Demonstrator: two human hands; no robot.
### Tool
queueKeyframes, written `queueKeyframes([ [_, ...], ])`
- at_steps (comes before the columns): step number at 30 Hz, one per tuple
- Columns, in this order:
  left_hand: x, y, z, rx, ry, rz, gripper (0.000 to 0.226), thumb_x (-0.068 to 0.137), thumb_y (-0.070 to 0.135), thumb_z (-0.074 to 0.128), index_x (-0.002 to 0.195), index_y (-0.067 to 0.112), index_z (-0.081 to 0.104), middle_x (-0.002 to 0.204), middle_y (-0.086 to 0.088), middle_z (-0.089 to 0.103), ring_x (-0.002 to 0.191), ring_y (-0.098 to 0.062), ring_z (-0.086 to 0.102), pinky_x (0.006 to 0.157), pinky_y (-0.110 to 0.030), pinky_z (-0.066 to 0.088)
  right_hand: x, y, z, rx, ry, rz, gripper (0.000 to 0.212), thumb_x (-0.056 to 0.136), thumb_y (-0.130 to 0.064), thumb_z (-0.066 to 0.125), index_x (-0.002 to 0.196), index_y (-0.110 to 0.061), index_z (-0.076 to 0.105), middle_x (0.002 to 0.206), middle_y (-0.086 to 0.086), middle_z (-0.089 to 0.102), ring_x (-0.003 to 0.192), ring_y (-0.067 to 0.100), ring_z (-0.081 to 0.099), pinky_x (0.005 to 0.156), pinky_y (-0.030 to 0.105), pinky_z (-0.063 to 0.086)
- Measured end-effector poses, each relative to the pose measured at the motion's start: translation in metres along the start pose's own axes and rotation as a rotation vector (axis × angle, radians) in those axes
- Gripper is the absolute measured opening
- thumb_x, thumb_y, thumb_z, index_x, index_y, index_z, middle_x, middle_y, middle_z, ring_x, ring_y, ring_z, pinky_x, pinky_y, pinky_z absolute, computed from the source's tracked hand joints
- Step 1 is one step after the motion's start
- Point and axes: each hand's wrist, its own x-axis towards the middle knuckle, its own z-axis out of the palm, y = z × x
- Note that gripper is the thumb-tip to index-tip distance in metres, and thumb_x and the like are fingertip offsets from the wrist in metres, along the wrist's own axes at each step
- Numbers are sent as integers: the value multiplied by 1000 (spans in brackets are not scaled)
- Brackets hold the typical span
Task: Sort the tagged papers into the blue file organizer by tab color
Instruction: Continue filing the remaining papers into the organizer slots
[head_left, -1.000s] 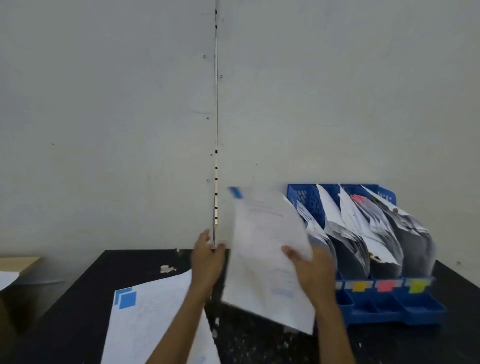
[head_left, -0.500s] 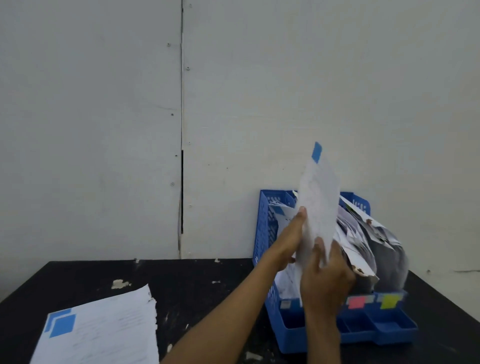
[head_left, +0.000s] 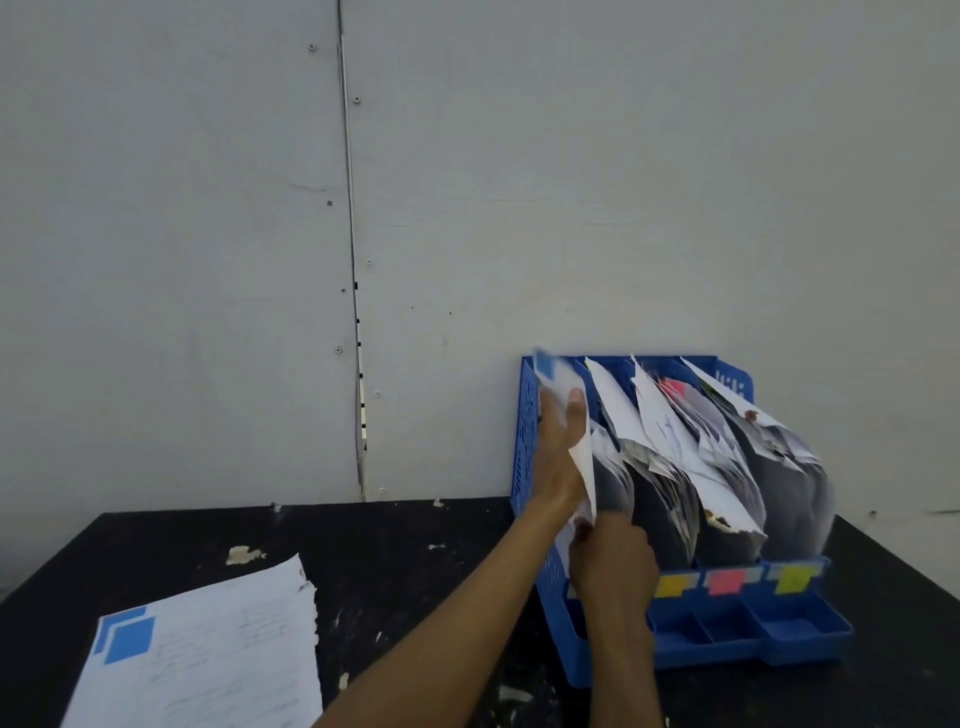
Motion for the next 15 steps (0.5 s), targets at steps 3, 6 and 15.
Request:
queueKeyframes([
  [3,-17,16,6,45,-51,113,95,78,84,31,153,35,-2,161,13,3,147,-11,12,121,-44,11,1,2,-7,72,130,-3,23,94,-31,56,91,-8,60,86,12,67,76,26,63,58,28,42],
  [6,-9,8,7,86,-110,0,95,79,84,34,153,36,0,162,9,4,147,-19,15,118,-49,17,5,2,-10,159,300,18,30,93,-31,59,91,-2,66,80,15,68,71,30,64,56,29,44],
  [15,0,3,9,99,-145,-193,76,93,66,31,148,15,27,151,-16,34,138,-31,33,113,-47,27,8,12,4,260,205,-2,25,89,-21,66,76,0,59,69,12,61,55,18,51,49,24,38],
])
